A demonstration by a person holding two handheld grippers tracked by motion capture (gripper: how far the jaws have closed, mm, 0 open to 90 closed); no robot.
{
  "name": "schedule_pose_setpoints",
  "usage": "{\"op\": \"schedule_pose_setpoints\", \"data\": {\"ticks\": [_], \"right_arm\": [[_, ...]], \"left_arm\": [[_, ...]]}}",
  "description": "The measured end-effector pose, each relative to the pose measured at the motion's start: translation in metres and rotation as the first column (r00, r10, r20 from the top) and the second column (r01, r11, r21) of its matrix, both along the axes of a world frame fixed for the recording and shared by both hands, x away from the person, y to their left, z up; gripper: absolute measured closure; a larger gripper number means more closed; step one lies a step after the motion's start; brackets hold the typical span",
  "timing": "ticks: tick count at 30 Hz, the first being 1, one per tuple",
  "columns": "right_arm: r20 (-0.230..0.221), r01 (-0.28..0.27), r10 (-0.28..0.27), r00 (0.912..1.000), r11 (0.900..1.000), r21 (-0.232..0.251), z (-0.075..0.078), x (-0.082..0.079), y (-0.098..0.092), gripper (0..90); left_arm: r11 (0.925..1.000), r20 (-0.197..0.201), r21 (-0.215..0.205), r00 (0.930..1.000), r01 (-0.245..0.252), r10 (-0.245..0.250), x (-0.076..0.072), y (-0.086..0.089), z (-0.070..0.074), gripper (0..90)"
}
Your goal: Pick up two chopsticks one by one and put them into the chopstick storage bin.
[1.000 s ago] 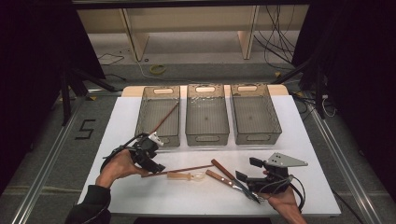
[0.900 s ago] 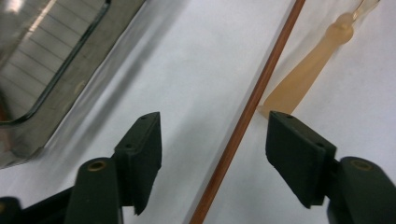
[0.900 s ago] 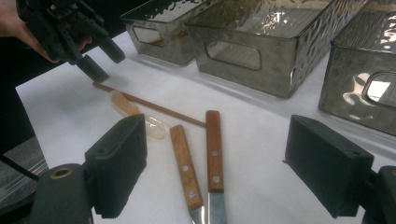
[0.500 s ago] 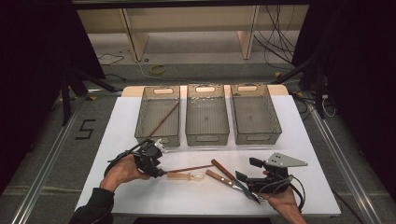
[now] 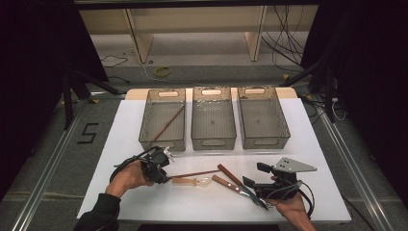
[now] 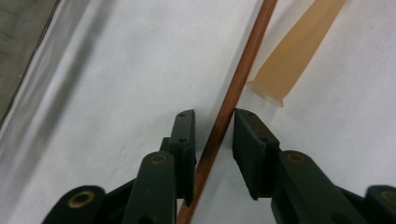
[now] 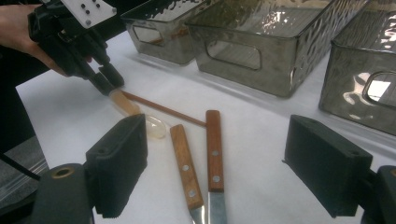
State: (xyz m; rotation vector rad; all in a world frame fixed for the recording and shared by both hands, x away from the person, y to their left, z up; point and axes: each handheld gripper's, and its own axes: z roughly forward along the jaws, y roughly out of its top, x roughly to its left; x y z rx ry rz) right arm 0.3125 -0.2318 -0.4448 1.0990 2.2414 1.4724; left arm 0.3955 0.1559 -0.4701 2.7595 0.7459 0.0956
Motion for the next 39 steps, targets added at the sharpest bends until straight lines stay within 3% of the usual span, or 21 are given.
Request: {"op": "schedule_pose_setpoints", "data": {"ticks": [7,13,21,28,39], "right_arm": [[0.0,-0.001,0.001,1.0,1.0,0.0,0.0,0.0,0.0,22.1],[0.0,-0.001,0.001,1.0,1.0,0.0,0.0,0.0,0.0,22.1],[-0.001,-0.002,0.002,1.0,1.0,0.0,0.0,0.0,0.0,22.1],[-0.002,-0.001,0.001,1.0,1.0,-0.001,0.0,0.001,-0.001,22.2],[-0.004,0.001,-0.001,1.0,1.0,-0.001,0.0,0.001,0.0,22.2]], "left_arm": [[0.9999,-0.004,0.009,0.9999,0.012,-0.012,-0.001,-0.003,0.0,74.2],[0.9983,-0.007,0.02,0.9985,0.055,-0.055,-0.003,-0.005,0.0,81.6],[0.9966,-0.004,0.018,0.9968,0.081,-0.08,-0.004,-0.003,0.001,83.1],[0.9971,0.033,0.011,0.9966,0.075,-0.075,-0.006,-0.003,0.003,83.4],[0.9946,0.128,-0.078,0.99,0.068,-0.058,-0.015,-0.004,0.04,83.4]]}}
